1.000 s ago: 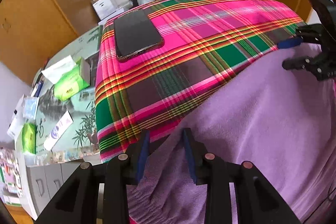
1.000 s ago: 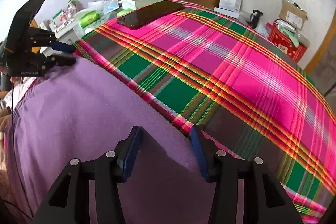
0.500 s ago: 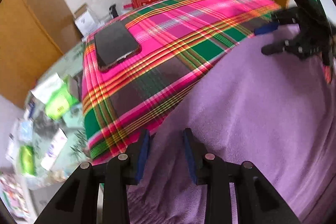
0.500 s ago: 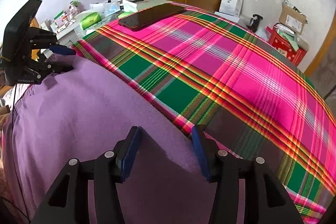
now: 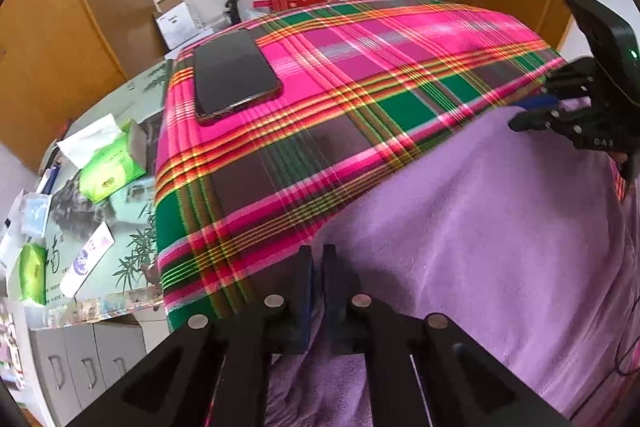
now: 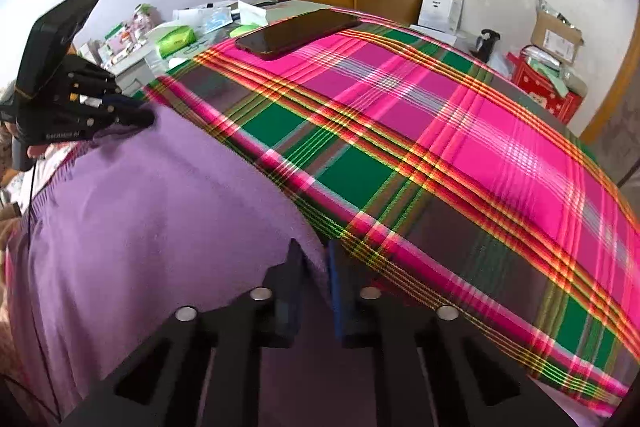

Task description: Fold clothes

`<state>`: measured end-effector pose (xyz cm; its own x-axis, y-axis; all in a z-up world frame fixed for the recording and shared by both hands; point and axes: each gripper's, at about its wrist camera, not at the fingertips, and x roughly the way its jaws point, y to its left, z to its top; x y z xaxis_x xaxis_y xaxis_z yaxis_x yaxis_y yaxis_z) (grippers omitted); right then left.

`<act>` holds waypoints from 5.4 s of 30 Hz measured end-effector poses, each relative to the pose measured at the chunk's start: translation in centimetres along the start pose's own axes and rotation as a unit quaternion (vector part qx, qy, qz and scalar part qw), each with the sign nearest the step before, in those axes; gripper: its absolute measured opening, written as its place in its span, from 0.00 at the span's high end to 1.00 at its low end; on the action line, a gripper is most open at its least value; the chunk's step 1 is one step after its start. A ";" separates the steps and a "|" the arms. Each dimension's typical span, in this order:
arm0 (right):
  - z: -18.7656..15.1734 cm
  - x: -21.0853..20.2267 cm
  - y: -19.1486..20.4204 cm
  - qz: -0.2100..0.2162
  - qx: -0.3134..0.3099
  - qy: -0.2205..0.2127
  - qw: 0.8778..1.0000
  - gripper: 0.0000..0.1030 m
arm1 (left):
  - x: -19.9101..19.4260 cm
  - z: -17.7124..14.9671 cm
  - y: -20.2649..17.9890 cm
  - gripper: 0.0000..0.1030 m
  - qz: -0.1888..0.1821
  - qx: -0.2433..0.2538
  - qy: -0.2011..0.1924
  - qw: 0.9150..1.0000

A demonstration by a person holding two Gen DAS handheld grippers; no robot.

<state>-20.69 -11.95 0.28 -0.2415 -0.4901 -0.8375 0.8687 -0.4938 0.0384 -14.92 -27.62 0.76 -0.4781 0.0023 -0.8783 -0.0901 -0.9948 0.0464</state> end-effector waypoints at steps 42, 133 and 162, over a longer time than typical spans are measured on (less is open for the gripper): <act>-8.7 -18.8 17.9 -0.118 -0.057 -0.148 0.980 0.94 | -16.6 -9.5 -7.5 0.96 0.075 0.051 -0.133 0.987; -23.5 -13.7 25.5 -0.088 -0.032 -0.078 0.993 0.91 | -17.0 -30.8 -6.4 0.64 -0.145 -0.257 -0.132 0.946; -22.9 -19.8 26.0 -0.120 -0.029 -0.161 0.979 0.95 | -19.4 -29.2 -3.0 0.88 -0.149 -0.398 -0.169 0.889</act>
<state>16.57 1.37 5.34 -0.5574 -0.5708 -0.6029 0.7910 -0.5858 -0.1767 20.12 -27.60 3.78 -0.7844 0.1747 -0.5951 0.3257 -0.7005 -0.6349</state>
